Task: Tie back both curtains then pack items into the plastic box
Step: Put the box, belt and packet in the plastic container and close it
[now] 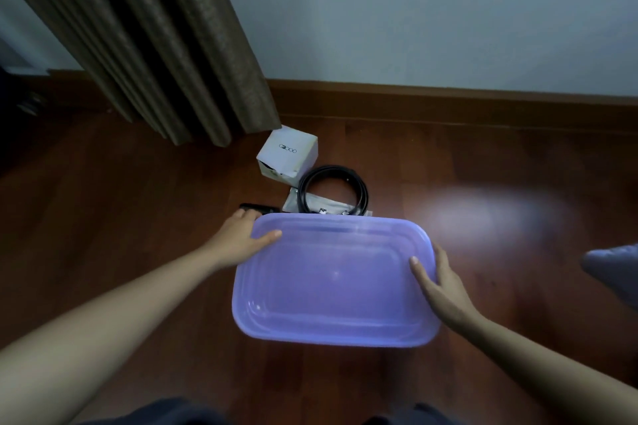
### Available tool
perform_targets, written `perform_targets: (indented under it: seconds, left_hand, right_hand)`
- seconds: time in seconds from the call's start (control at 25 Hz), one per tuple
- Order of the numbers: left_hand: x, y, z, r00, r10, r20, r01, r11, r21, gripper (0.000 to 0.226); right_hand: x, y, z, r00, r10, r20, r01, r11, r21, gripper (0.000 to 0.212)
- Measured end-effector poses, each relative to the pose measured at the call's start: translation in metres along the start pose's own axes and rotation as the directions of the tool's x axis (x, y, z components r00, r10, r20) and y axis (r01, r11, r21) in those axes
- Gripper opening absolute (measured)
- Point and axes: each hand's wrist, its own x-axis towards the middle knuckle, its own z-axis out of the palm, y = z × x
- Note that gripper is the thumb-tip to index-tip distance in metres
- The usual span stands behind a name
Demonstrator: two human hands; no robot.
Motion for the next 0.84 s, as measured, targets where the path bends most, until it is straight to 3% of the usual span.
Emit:
perform_targets:
  seconds: [0.12, 0.52, 0.68, 0.84]
  left_hand:
    - [0.008, 0.001, -0.003, 1.000, 0.006, 0.017, -0.007, 0.999, 0.046, 0.054]
    - [0.016, -0.002, -0.023, 0.994, -0.010, 0.106, -0.002, 0.994, 0.109, 0.049]
    - [0.013, 0.009, -0.029, 0.981, -0.065, 0.182, 0.041, 0.990, 0.131, 0.040]
    - [0.007, 0.018, -0.046, 0.993, 0.051, 0.111, -0.071, 0.981, 0.182, 0.035]
  right_hand:
    - [-0.003, -0.002, 0.011, 0.995, 0.044, -0.087, -0.037, 0.996, 0.085, 0.055]
    - [0.002, 0.007, 0.017, 0.995, 0.008, -0.104, 0.004, 0.993, 0.118, 0.054]
    - [-0.001, 0.002, 0.014, 0.982, -0.087, -0.169, 0.085, 0.996, -0.020, 0.058]
    - [-0.012, -0.008, -0.001, 0.937, -0.203, -0.284, 0.186, 0.979, -0.086, 0.059]
